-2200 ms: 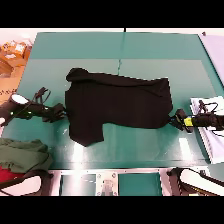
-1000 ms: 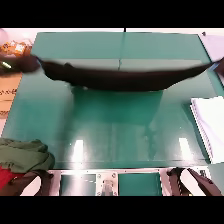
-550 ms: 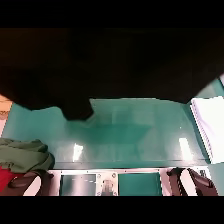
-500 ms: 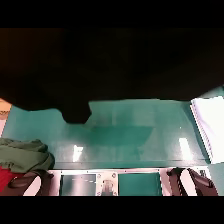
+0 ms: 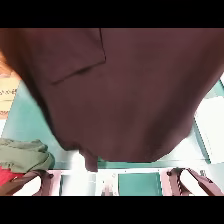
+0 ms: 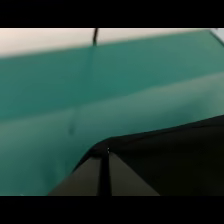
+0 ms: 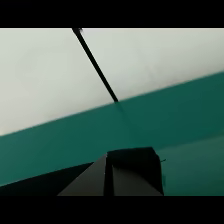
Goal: Fold the shirts.
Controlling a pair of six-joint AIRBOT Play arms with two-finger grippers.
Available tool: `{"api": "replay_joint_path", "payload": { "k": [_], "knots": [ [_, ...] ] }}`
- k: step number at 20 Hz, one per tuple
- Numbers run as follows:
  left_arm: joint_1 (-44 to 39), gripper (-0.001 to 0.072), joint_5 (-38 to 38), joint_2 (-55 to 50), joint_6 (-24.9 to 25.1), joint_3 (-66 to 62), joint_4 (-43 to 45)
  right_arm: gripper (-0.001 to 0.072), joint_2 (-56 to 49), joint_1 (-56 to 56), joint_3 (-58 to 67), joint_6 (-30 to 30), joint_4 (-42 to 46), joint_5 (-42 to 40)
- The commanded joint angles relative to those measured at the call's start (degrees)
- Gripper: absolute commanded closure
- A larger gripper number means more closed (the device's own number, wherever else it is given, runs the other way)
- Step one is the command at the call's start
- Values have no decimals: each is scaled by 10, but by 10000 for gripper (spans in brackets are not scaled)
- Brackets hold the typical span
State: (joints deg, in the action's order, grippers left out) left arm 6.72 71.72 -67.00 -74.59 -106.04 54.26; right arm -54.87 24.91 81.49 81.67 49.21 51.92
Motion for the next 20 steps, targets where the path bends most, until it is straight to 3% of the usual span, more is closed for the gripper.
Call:
{"api": "replay_joint_path", "payload": {
  "k": [1,6,10,13,18,20],
  "knots": [
    [1,687,-26,-130,-3,95,-42,696,-133,-22,-49,-28,-1,-20],
    [-33,687,-120,-297,2,129,-55,696,-334,-33,-44,-29,-14,-78],
    [-65,686,-222,-335,16,129,-54,696,-420,-33,-10,-57,-47,-84],
    [-59,687,-198,-337,14,129,-24,697,-431,-28,-8,-59,-31,-58],
    [-55,687,-52,-339,10,132,69,697,-415,-17,-25,-56,21,53],
    [-55,687,-35,-339,10,136,87,697,-393,-18,-61,-56,21,62]
  ]
}}
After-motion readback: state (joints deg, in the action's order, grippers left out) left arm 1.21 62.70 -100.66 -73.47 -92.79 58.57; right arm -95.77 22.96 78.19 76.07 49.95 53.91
